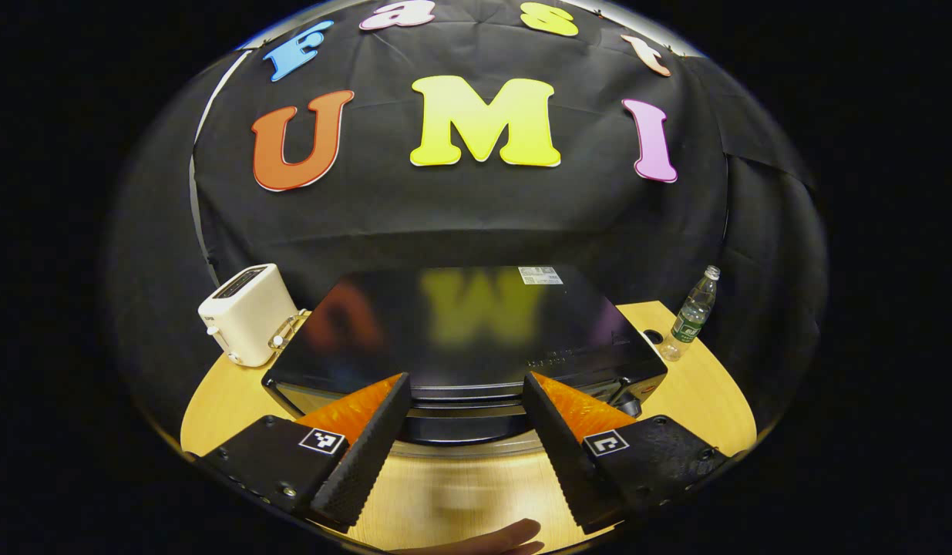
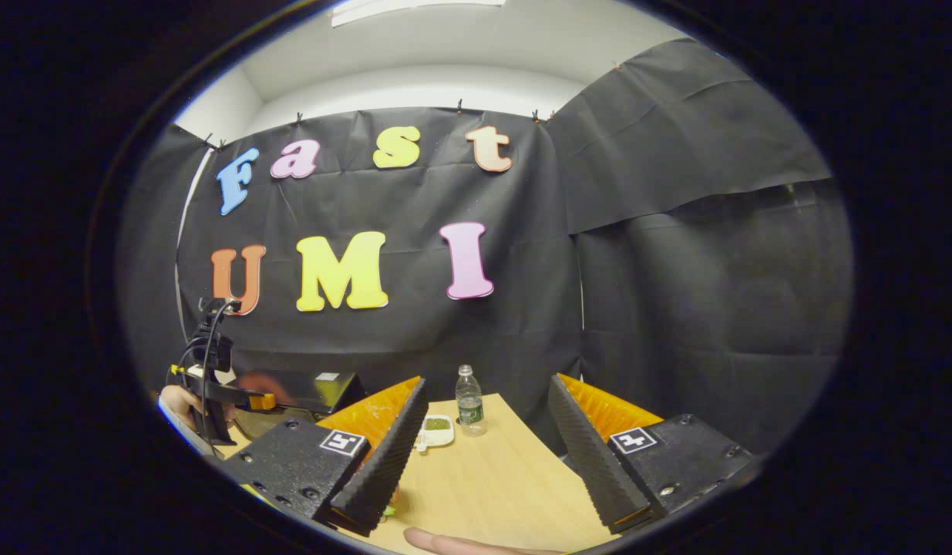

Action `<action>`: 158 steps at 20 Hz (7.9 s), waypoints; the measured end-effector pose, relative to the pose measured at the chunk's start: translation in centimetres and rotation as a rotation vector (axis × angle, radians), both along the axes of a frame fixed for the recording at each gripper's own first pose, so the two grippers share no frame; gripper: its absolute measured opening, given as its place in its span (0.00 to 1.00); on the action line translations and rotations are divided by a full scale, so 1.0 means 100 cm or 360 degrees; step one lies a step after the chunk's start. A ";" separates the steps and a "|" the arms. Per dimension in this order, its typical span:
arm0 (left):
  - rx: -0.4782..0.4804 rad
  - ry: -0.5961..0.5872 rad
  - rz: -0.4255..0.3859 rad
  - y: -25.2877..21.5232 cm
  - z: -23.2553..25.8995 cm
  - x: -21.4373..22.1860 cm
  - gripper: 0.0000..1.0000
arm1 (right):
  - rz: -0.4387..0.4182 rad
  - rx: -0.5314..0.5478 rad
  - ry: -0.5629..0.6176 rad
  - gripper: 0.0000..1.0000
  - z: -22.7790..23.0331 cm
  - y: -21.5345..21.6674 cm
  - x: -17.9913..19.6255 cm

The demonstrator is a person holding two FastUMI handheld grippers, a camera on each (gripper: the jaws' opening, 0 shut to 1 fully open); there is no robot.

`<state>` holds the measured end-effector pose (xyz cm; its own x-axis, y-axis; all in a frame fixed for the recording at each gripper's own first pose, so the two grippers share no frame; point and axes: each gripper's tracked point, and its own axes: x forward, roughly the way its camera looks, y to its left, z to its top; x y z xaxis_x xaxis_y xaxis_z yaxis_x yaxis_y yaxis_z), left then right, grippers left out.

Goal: Open the electric oven with the left hand, put the food in, and close the electric oven.

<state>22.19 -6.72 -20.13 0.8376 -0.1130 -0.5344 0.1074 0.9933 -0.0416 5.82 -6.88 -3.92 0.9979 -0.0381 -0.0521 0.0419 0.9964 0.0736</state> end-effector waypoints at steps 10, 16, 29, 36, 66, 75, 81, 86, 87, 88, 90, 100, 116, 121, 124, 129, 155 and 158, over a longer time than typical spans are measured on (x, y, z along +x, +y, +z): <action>0.0003 -0.0019 -0.0004 0.001 -0.006 -0.057 0.96 | 0.0042 -0.0037 -0.0009 1.00 0.007 0.011 -0.025; -0.0039 0.0052 0.0043 0.005 -0.044 -0.109 0.96 | 0.0057 -0.0067 -0.0015 0.90 0.012 0.014 -0.044; -0.0041 0.0316 0.0075 0.007 -0.138 -0.158 0.96 | 0.0168 -0.0166 0.0060 0.90 0.002 0.041 -0.062; 0.0011 0.0210 0.0103 0.008 -0.142 -0.157 0.96 | 0.0170 -0.0207 0.0139 0.90 -0.017 0.042 -0.053; 0.0132 -0.0889 0.0144 0.049 0.150 -0.222 0.95 | 0.1299 0.0384 0.1816 0.89 -0.254 0.174 0.083; 0.0134 -0.0738 0.0181 0.052 0.127 -0.225 0.95 | 0.1308 0.0719 0.2120 0.52 -0.273 0.185 0.068; 0.0086 -0.0749 0.0160 0.055 0.133 -0.236 0.95 | 0.1265 0.0711 0.1941 0.31 -0.244 0.176 0.052; 0.0079 -0.0762 0.0136 0.061 0.137 -0.244 0.95 | 0.1254 0.0873 0.1750 0.41 -0.212 0.188 0.021; 0.0068 -0.0773 0.0129 0.063 0.138 -0.244 0.95 | 0.1245 0.0901 0.1709 0.41 -0.209 0.193 0.016; 0.0056 -0.0786 0.0124 0.065 0.140 -0.245 0.95 | 0.1237 0.0912 0.1677 0.41 -0.209 0.198 0.009; 0.0023 -0.0796 0.0105 0.066 0.141 -0.251 0.95 | 0.1204 0.0963 0.1611 0.41 -0.210 0.210 -0.005; -0.0018 -0.0807 0.0087 0.111 0.132 -0.265 0.95 | 0.0903 0.1692 0.1098 0.40 -0.218 0.333 -0.007; -0.0076 -0.0809 0.0132 0.166 0.115 -0.284 0.95 | 0.0494 0.1951 0.0500 0.40 -0.235 0.459 0.116; -0.0099 -0.0753 0.0208 0.186 0.100 -0.281 0.95 | 0.0351 0.1744 0.0312 0.40 -0.242 0.466 0.179; -0.0116 -0.0722 0.0205 0.186 0.094 -0.276 0.92 | 0.0287 0.1728 0.0370 0.41 -0.268 0.473 0.201; -0.0084 -0.0731 0.0177 0.182 0.092 -0.275 0.92 | 0.0279 0.1739 0.0366 0.43 -0.277 0.479 0.209; -0.0130 -0.0657 0.0232 0.191 0.076 -0.284 0.92 | 0.0572 0.0243 0.0771 1.00 -0.296 0.518 0.194; -0.0137 -0.0666 0.0235 0.193 0.076 -0.286 0.92 | 0.0596 0.0115 0.0859 1.00 -0.301 0.517 0.186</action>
